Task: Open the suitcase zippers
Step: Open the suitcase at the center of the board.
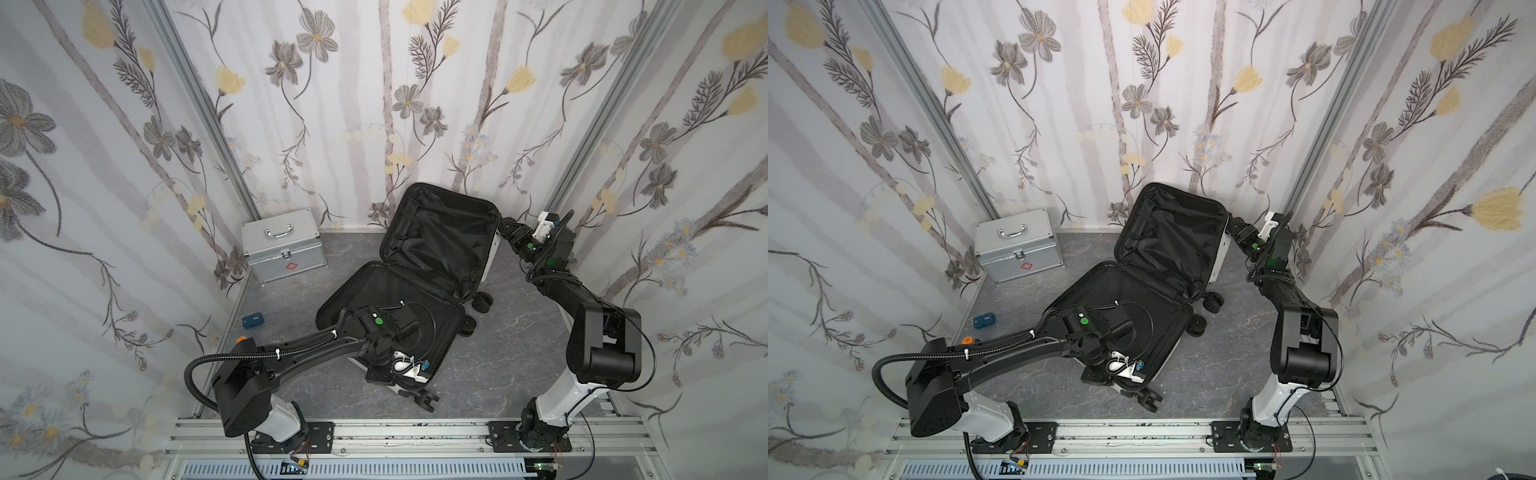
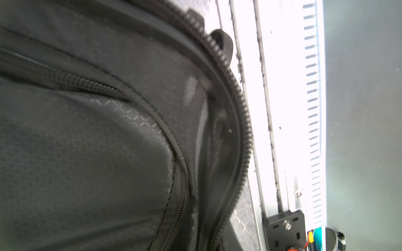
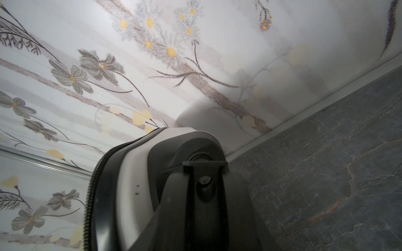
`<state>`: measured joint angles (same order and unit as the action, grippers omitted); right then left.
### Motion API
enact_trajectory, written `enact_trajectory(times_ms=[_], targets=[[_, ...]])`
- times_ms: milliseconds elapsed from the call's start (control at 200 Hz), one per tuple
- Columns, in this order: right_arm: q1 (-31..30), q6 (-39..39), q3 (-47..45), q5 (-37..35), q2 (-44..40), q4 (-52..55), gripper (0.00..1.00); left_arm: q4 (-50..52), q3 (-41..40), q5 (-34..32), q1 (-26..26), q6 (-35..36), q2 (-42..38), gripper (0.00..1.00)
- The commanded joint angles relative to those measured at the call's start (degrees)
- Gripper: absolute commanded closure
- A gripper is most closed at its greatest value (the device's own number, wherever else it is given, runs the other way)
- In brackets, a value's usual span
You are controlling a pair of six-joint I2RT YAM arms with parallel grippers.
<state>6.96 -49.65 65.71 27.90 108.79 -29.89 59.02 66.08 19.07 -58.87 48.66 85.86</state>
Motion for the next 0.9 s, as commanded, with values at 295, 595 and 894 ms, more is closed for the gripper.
enact_trajectory(times_ms=[295,595,894], targets=[[-3.10,9.37,8.19,-6.71,6.51,13.73,0.88,-20.55,-0.27,2.30,-3.00,-14.78,1.76,0.94],[-5.29,12.75,12.65,-8.29,9.66,19.24,0.67,-29.41,-0.59,1.22,-3.60,-20.41,3.25,0.94],[-5.77,13.40,13.83,-6.93,10.65,21.54,0.49,-34.76,1.40,-0.97,-4.80,-24.68,6.82,0.93]])
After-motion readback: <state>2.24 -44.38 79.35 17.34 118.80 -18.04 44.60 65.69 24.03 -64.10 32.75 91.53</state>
